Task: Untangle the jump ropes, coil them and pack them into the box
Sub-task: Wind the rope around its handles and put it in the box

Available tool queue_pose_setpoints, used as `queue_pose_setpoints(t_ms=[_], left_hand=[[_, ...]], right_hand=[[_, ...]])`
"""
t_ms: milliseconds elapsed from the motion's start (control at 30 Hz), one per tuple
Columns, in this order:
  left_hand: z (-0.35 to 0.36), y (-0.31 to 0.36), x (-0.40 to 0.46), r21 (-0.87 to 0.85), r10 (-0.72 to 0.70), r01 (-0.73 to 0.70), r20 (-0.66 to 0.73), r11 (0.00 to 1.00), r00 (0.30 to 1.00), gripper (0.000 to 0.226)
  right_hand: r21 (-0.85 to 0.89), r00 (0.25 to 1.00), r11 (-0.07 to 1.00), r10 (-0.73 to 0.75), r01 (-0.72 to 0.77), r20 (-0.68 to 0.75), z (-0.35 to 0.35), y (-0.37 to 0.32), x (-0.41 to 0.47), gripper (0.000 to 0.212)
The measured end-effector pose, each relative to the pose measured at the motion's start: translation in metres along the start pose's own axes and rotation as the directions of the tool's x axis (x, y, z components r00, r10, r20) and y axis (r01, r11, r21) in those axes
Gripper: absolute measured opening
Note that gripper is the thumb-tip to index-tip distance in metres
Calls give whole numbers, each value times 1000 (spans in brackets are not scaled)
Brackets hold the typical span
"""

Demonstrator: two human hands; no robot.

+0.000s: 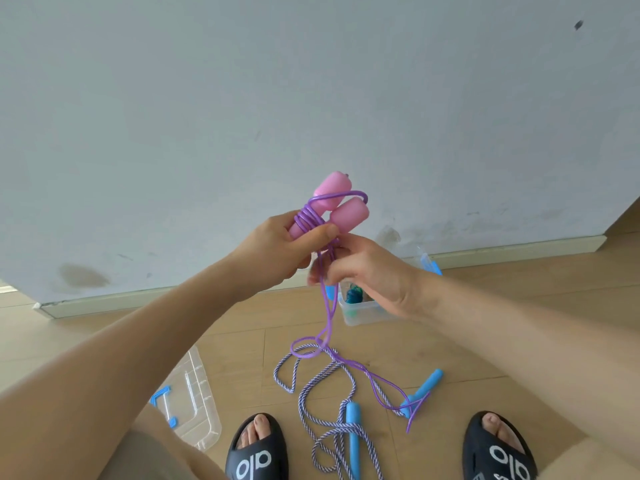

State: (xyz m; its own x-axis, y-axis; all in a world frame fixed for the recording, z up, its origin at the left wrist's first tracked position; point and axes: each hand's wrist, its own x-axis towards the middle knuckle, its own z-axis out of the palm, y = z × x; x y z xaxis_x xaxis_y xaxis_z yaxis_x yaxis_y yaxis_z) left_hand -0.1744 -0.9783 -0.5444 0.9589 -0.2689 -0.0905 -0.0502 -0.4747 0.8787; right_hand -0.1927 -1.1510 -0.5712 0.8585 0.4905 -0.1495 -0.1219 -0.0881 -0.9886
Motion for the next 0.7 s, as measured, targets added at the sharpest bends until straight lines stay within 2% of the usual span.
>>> queue_pose_setpoints(t_ms=[67, 100, 133, 200, 333, 433, 533, 600, 700], left_hand=[[1, -1, 0, 20, 1, 0, -14, 1000, 1000, 38], [1, -2, 1, 31, -8, 9, -33, 999, 999, 37], [-1, -4, 1, 40, -22, 25, -56, 999, 998, 35], [-4, -8, 1, 66, -52, 56, -71, 996, 996, 33], [-7, -14, 3, 99, -111, 105, 58, 990, 992, 26], [-12, -21, 8, 135, -151, 140, 76, 981, 986, 25], [-15, -28, 12, 298, -112, 112, -18, 948, 994, 21], [-12, -29, 14, 410, -52, 71, -56, 909, 997, 19], [-8, -29, 17, 554, -20, 51, -62, 831, 998, 20]], right_hand=[[69, 998, 996, 52, -50, -24, 2, 1, 2, 24], [-5, 996, 997, 76, -76, -49, 3, 1, 2, 13], [-134, 992, 986, 87, -98, -88, 2, 2, 2, 11], [-361, 987, 926, 63, -112, -146, 1, 6, -1, 26], [-545, 986, 832, 17, -105, -164, -11, 4, -7, 34], [-592, 992, 801, 16, -86, -124, -22, 0, -9, 33], [-632, 992, 770, 12, -91, -128, -22, -2, -11, 32], [-720, 989, 691, -49, -69, -142, -19, -6, -13, 32], [-888, 983, 459, -163, -3, -88, -15, -17, -20, 31]])
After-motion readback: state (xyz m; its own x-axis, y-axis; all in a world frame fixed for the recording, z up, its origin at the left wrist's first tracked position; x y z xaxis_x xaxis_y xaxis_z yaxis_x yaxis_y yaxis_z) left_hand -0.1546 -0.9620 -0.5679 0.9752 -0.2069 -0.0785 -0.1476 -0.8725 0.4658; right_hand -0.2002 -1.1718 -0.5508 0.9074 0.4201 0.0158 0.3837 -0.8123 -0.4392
